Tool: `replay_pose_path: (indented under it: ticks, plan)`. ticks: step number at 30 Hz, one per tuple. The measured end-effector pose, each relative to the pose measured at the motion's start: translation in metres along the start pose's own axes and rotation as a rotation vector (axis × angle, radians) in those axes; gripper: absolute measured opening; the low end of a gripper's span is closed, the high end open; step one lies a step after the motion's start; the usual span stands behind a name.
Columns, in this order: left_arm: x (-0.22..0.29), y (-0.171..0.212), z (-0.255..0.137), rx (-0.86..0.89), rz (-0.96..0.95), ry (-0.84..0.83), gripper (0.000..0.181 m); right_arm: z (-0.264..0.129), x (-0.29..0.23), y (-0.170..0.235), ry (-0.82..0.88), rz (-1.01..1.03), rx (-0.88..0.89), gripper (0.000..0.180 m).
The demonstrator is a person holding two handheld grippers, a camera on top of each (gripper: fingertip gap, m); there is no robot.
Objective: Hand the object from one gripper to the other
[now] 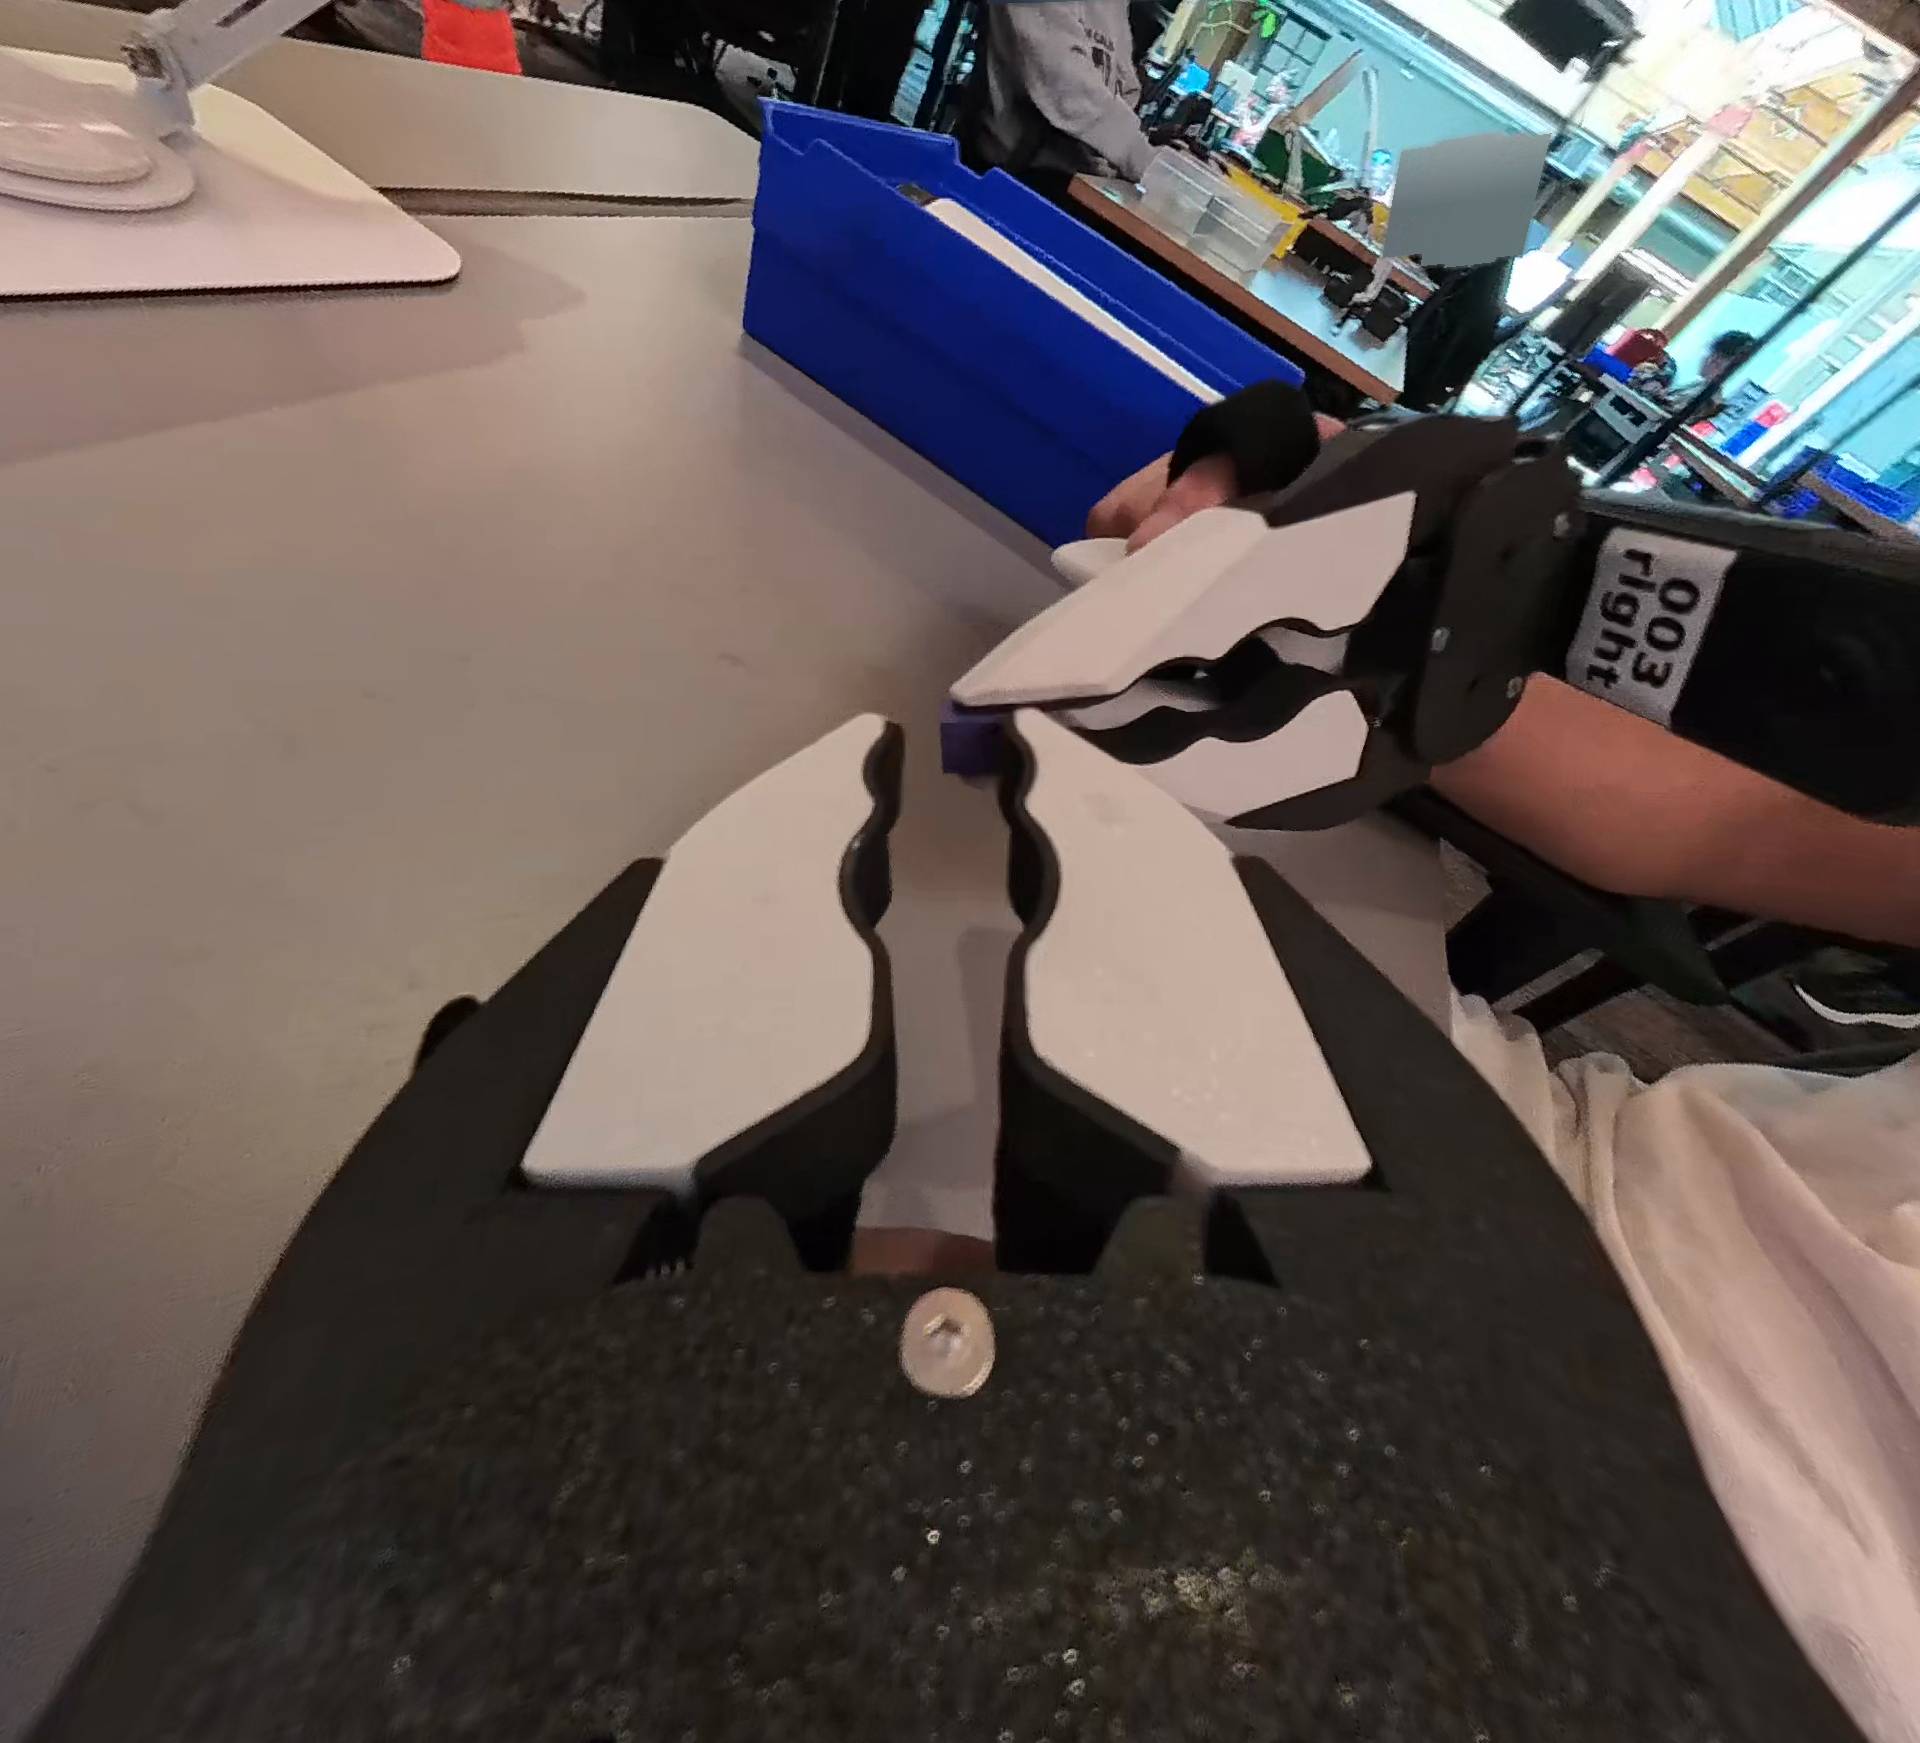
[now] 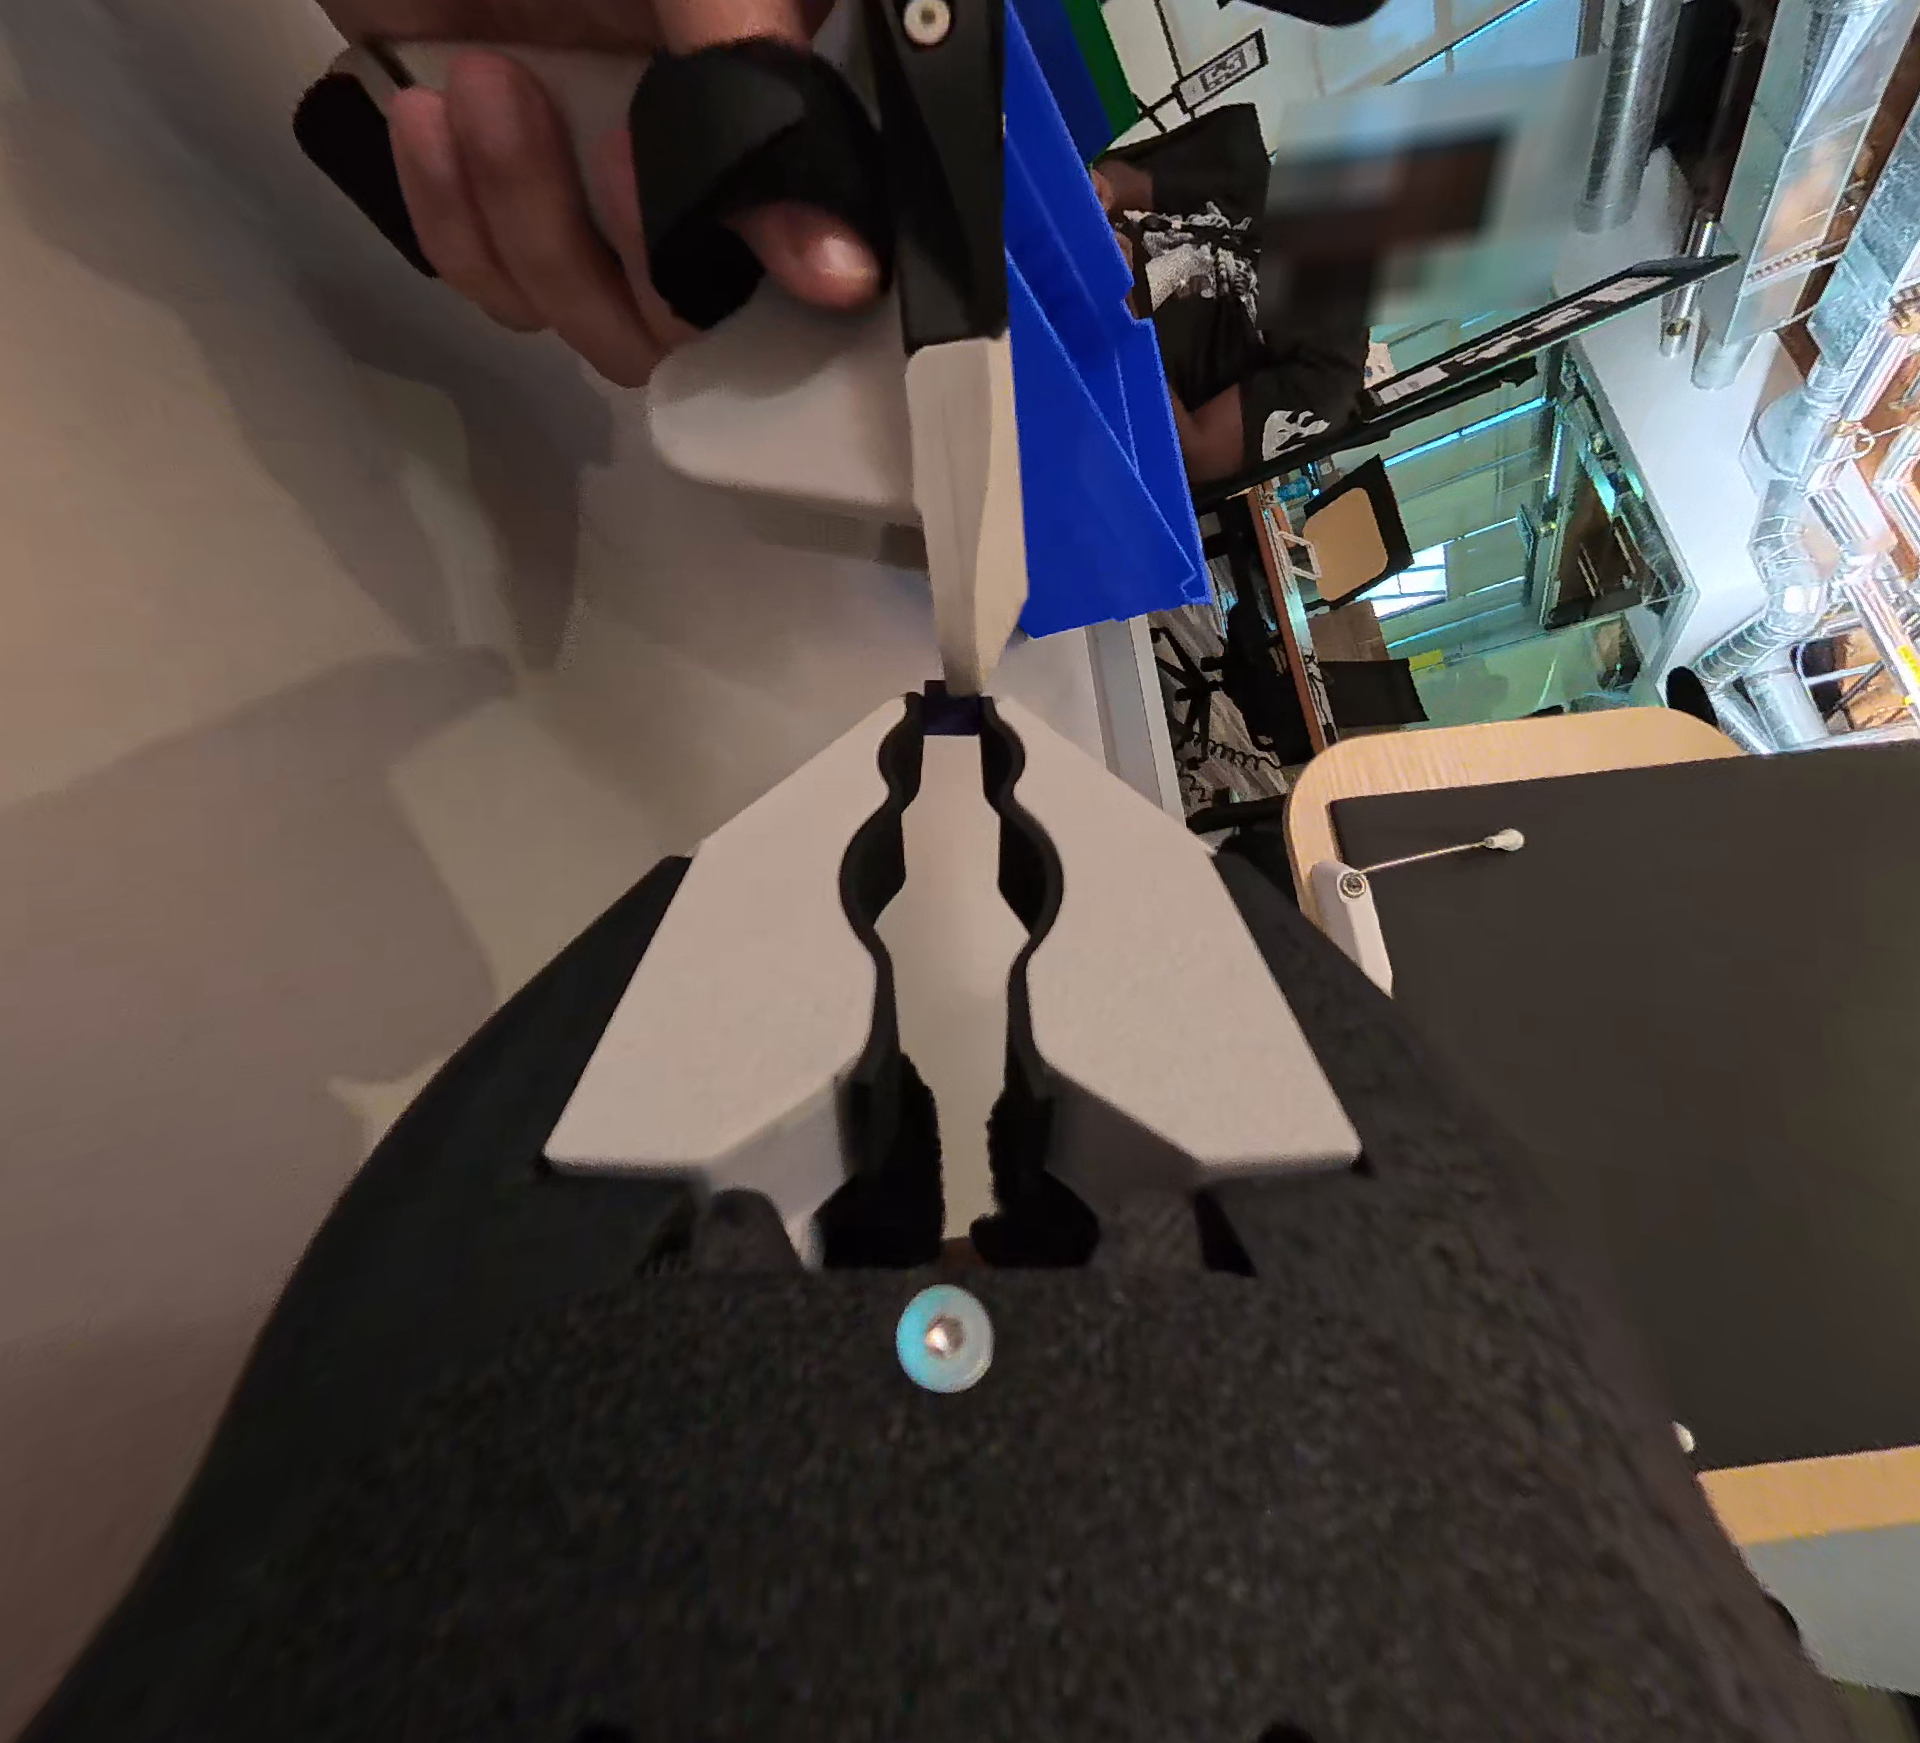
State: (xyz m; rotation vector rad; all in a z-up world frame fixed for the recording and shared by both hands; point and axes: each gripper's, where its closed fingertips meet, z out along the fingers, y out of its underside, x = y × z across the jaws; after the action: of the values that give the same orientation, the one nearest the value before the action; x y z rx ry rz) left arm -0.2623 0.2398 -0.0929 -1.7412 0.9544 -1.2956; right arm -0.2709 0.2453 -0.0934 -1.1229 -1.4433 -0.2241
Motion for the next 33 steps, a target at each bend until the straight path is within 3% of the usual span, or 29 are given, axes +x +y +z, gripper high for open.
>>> replay_pose_path:
  ticks: [9,13,17,19,25,33]
  plan:
    - [0.002,-0.011,-0.008,0.046,-0.023,0.046,0.009,-0.004,0.013,-0.007,0.065,0.173,0.057,0.019]
    - [0.013,-0.027,-0.019,0.145,-0.088,0.162,0.009,-0.012,0.027,-0.009,-0.102,0.638,0.193,0.028]
    - [0.027,-0.039,-0.026,0.217,-0.12,0.269,0.009,-0.029,0.039,-0.022,-0.498,1.243,0.453,0.03]
    - [0.032,-0.041,-0.027,0.23,-0.124,0.296,0.009,-0.034,0.045,-0.026,-0.626,1.411,0.526,0.031]
    - [0.04,-0.04,-0.023,0.228,-0.115,0.324,0.009,-0.031,0.029,-0.036,-0.734,1.45,0.508,0.025]
    - [0.043,-0.034,-0.017,0.198,-0.094,0.314,0.009,-0.029,0.023,-0.042,-0.752,1.435,0.507,0.014]
